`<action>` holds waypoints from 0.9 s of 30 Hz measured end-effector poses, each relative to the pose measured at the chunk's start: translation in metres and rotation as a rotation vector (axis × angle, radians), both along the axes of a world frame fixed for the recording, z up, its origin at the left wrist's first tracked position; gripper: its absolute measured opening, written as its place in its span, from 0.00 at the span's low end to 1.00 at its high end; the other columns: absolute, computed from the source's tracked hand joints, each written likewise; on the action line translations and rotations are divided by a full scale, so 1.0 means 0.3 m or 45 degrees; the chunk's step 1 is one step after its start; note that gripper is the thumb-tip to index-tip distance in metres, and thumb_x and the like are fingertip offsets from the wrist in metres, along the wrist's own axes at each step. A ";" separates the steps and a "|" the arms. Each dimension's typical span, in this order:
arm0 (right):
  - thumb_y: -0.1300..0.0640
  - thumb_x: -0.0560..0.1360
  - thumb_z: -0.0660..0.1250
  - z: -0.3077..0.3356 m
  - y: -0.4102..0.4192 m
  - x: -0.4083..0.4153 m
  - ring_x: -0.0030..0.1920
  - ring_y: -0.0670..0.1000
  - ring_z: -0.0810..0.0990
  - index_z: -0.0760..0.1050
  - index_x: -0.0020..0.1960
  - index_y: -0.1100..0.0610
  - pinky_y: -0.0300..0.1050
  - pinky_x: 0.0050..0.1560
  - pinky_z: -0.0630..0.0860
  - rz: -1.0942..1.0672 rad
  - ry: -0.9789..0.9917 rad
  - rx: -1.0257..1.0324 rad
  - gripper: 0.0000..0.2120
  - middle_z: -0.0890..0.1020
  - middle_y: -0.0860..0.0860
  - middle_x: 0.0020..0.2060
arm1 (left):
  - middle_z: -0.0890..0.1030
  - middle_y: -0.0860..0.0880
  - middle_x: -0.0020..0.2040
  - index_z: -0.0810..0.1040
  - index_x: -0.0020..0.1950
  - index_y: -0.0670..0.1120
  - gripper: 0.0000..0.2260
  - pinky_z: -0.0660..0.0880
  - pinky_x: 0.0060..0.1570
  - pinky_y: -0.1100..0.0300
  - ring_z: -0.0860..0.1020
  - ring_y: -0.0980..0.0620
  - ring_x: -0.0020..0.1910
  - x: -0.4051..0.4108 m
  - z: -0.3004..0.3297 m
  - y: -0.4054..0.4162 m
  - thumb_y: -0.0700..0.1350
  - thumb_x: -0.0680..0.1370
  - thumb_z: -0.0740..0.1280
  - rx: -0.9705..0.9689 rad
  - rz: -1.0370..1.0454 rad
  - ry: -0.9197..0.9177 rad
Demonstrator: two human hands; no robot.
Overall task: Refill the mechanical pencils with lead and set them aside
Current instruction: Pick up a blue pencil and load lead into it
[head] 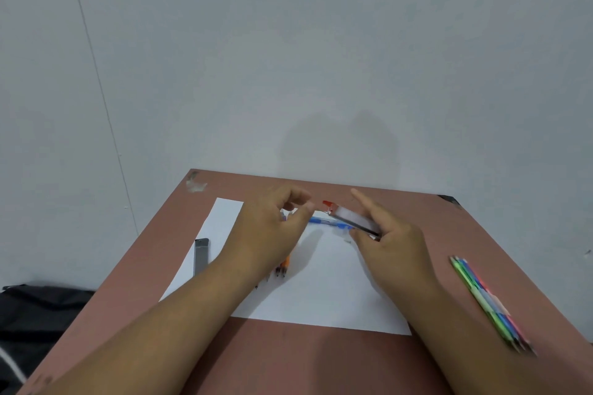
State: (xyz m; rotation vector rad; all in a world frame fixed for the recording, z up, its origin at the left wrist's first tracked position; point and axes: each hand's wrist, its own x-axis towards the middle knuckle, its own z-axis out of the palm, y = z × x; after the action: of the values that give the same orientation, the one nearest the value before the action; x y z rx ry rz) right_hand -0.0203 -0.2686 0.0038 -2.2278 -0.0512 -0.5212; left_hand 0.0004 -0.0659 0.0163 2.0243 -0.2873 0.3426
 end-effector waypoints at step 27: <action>0.61 0.75 0.75 0.002 -0.007 -0.007 0.52 0.42 0.83 0.81 0.52 0.37 0.48 0.56 0.81 0.077 0.160 0.374 0.18 0.85 0.38 0.49 | 0.78 0.47 0.41 0.75 0.45 0.48 0.10 0.70 0.36 0.67 0.71 0.56 0.37 0.052 -0.012 0.034 0.49 0.84 0.62 -0.279 0.219 -0.012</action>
State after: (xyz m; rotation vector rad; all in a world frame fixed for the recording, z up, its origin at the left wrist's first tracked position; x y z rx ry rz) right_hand -0.0224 -0.2705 0.0045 -1.9597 0.0221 -0.3313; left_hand 0.0160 -0.0556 0.0126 1.8351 -0.0769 0.4703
